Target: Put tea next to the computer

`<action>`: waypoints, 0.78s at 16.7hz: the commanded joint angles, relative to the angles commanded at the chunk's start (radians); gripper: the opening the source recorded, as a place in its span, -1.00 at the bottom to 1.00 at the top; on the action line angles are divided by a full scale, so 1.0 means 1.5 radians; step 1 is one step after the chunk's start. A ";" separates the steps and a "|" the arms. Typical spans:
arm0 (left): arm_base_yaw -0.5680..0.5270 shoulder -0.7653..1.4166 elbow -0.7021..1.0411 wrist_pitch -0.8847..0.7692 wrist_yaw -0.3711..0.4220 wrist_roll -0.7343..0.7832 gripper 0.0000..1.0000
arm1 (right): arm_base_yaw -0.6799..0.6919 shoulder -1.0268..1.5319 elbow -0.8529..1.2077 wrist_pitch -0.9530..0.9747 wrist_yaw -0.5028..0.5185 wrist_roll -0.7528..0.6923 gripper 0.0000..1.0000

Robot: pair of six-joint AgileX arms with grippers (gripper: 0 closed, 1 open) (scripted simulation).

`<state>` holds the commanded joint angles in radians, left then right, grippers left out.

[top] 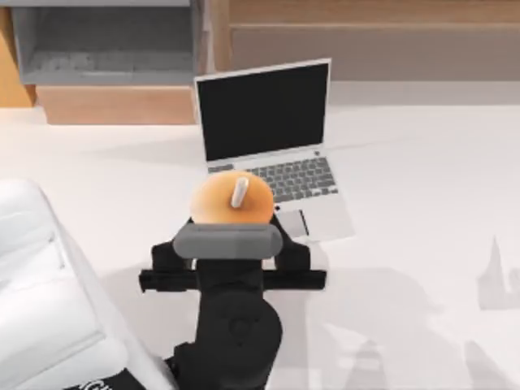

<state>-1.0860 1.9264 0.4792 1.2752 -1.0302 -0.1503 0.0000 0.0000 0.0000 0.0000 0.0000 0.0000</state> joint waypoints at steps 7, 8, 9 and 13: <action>0.000 -0.014 0.006 -0.008 0.000 0.000 -1.00 | 0.000 0.000 0.000 0.000 0.000 0.000 1.00; -0.001 -0.022 0.018 -0.006 0.001 -0.001 -1.00 | 0.000 0.000 0.000 0.000 0.000 0.000 1.00; -0.002 -0.028 0.034 -0.006 0.002 -0.002 -1.00 | 0.000 0.000 0.000 0.000 0.000 0.000 1.00; -0.003 -0.035 0.127 -0.032 0.010 -0.005 -1.00 | 0.000 0.000 0.000 0.000 0.000 0.000 1.00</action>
<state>-1.0907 1.8733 0.6695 1.2271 -1.0148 -0.1574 0.0000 0.0000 0.0000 0.0000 0.0000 0.0000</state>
